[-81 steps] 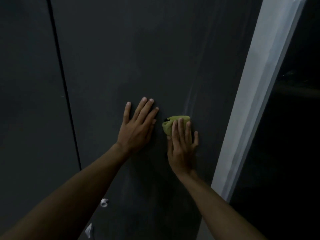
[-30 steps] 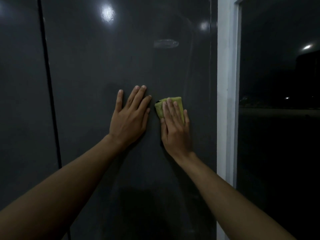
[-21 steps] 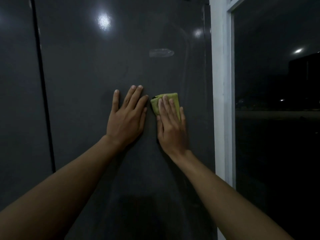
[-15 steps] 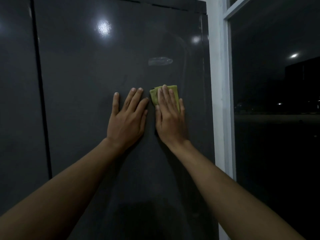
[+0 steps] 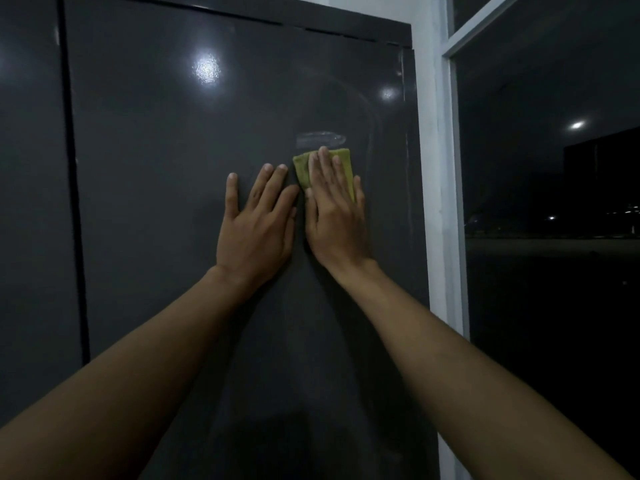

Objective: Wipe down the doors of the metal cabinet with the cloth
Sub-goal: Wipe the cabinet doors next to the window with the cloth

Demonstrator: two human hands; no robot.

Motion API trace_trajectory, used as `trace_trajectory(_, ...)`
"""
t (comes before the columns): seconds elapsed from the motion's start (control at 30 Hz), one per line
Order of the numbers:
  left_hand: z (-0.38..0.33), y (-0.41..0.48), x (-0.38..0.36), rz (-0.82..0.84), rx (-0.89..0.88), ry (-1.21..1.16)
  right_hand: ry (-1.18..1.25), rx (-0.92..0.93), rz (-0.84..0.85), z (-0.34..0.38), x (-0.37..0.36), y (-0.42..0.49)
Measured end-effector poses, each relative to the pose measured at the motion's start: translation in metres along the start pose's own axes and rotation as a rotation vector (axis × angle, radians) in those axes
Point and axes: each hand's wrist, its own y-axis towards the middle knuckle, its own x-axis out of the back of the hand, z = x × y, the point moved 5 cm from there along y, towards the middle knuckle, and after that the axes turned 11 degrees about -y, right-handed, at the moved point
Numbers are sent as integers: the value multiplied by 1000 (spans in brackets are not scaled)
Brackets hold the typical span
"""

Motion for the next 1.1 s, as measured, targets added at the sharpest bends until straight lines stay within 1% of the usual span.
trace_trajectory(0.17,1,3,0,-14,6,-13,-1,30,18,-4,-3,-15)
trace_trajectory(0.37,5,14,0,-12,-4,0,25,-16,-17,-2,5,43)
trace_trajectory(0.43,7,18,1,-19,18,-17,38,42,-31,0,5,45)
trace_trajectory(0.53,10,20,5,-49,58,-38,2,154,-56,-4,3,20)
trace_trajectory(0.63,10,19,6,-52,72,-50,10,107,-73,-9,-3,8)
trace_trajectory(0.7,10,21,5,-64,95,-71,23,113,-66,-1,-3,19)
trace_trajectory(0.77,11,24,5,-86,142,-99,21,206,-46,8,0,36)
trace_trajectory(0.83,13,29,5,-113,184,-103,-36,282,-28,7,2,56)
trace_trajectory(0.9,12,32,5,-114,190,-88,-67,223,-41,-2,5,73)
trace_trajectory(1.0,12,35,4,-99,180,-79,-2,42,-91,-8,6,83)
trace_trajectory(1.03,12,36,5,-91,169,-78,10,31,-99,-5,6,82)
trace_trajectory(1.1,14,39,5,-74,145,-75,12,89,-79,2,4,84)
